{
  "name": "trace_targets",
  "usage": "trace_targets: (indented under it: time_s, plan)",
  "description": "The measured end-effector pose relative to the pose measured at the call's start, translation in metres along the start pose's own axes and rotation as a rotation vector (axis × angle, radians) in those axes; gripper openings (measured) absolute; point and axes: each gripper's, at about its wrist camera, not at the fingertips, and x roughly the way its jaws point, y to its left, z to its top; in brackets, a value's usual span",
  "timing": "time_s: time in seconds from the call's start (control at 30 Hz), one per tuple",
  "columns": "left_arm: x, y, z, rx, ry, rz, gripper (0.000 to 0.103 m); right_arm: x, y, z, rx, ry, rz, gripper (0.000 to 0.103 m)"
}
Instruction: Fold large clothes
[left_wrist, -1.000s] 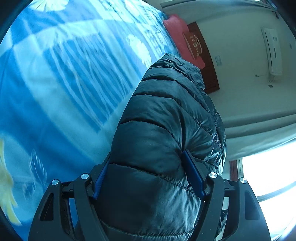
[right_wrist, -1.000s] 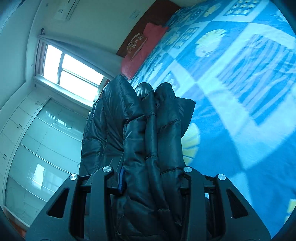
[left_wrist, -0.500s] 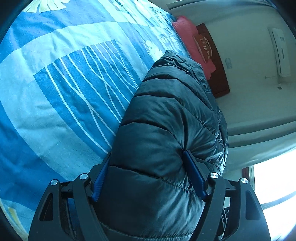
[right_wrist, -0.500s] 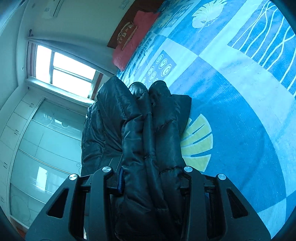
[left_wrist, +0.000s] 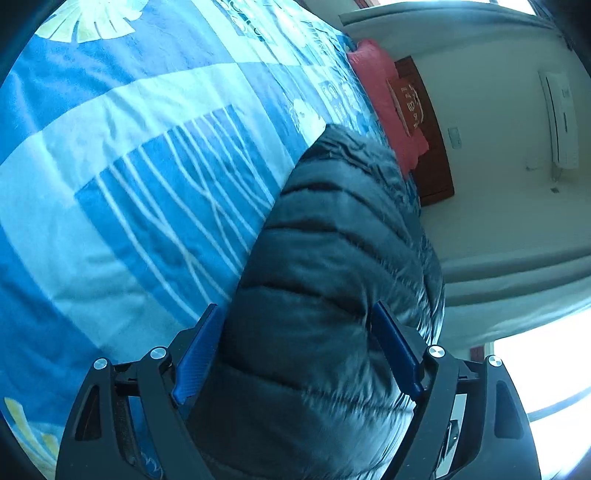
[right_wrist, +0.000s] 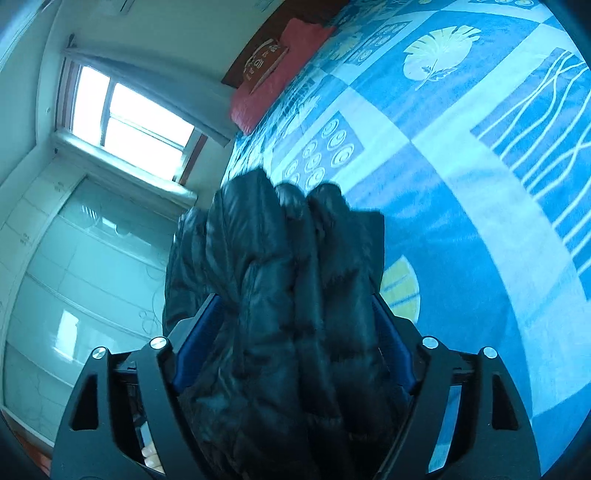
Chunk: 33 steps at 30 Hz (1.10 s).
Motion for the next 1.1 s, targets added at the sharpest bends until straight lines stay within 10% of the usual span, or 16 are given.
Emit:
trace_targets:
  time_s: [0.17,0.33,0.8,1.1]
  plan:
    - [0.016,-0.012,0.011,0.056,0.015,0.033,0.081,0.018,-0.003,0.021,0.014,0.022,-0.026,0.081]
    - [0.031,-0.022,0.008,0.125,0.005,0.106,0.083,0.032,-0.017,0.023,0.052,0.044,-0.08,0.053]
    - [0.05,-0.022,0.001,0.211,-0.016,0.168,0.084,0.042,-0.033,0.016,0.072,0.049,-0.062,0.054]
    - [0.039,-0.018,0.008,0.16,0.029,0.104,0.084,0.016,-0.032,0.012,0.085,0.046,-0.051,0.072]
